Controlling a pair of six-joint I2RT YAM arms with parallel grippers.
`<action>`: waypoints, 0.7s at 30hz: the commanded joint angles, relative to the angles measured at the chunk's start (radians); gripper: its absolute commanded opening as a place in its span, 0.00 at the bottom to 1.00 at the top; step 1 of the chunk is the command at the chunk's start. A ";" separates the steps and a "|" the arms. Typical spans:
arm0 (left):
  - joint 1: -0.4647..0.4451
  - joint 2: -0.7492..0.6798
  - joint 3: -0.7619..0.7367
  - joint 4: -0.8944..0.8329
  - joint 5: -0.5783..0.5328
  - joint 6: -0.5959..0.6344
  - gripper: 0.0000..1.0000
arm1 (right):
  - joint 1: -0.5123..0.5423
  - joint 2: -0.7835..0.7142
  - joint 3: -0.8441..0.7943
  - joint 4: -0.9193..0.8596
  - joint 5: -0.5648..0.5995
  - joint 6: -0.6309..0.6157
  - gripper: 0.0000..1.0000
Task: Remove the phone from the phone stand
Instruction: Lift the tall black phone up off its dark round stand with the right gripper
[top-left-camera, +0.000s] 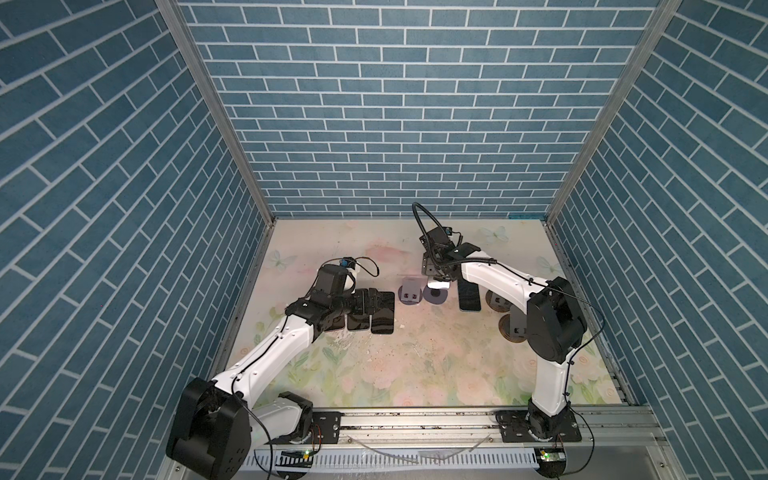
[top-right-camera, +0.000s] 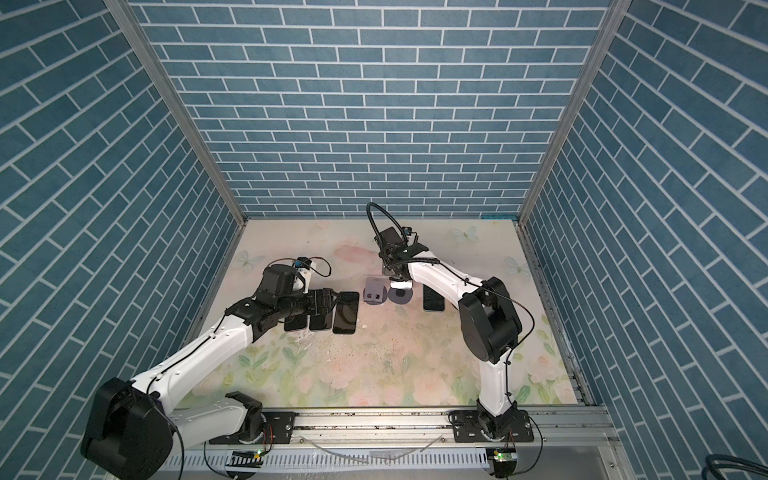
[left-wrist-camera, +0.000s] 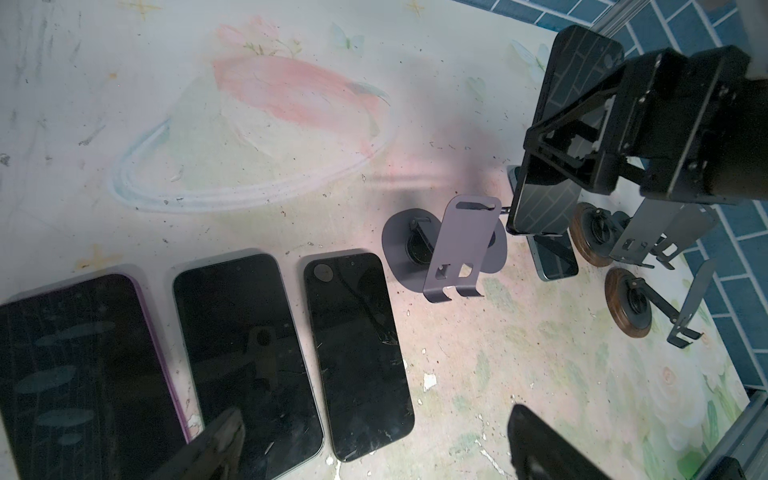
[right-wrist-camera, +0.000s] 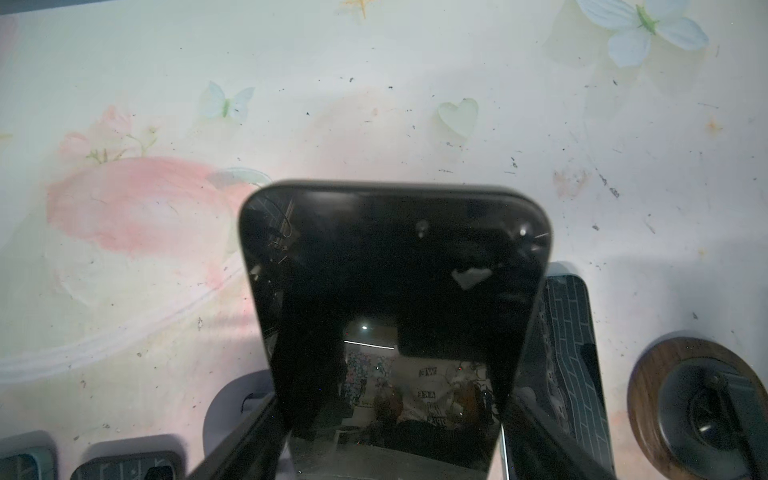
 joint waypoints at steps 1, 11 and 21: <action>-0.005 -0.003 -0.018 -0.002 -0.006 0.013 1.00 | 0.007 0.019 0.048 -0.042 0.011 0.043 0.80; -0.005 -0.007 -0.031 0.002 -0.006 0.013 1.00 | 0.011 0.011 0.042 -0.047 0.002 0.048 0.62; -0.004 -0.024 -0.033 0.002 -0.009 0.011 1.00 | 0.013 -0.079 -0.002 0.022 -0.045 0.004 0.58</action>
